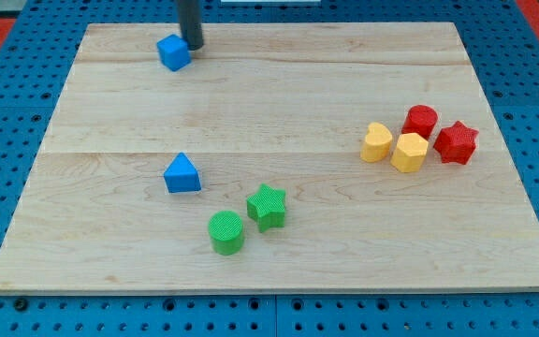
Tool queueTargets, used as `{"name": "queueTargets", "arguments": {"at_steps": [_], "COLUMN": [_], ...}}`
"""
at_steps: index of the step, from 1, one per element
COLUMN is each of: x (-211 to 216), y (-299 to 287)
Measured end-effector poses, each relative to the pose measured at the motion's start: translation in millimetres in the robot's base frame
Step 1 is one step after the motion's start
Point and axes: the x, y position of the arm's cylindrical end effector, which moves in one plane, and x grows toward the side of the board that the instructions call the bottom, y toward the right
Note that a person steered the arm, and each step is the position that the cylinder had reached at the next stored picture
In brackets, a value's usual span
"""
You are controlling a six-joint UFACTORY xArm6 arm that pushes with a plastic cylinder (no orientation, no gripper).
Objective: Place the blue triangle bottom left to the blue cube
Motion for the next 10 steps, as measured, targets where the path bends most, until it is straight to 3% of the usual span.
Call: {"name": "queueTargets", "arguments": {"at_steps": [1,2,4,5,7,8,10], "x": [34,40,191,260,188,195,128], "y": [11,-31,106,82,-20,-31,-84]}}
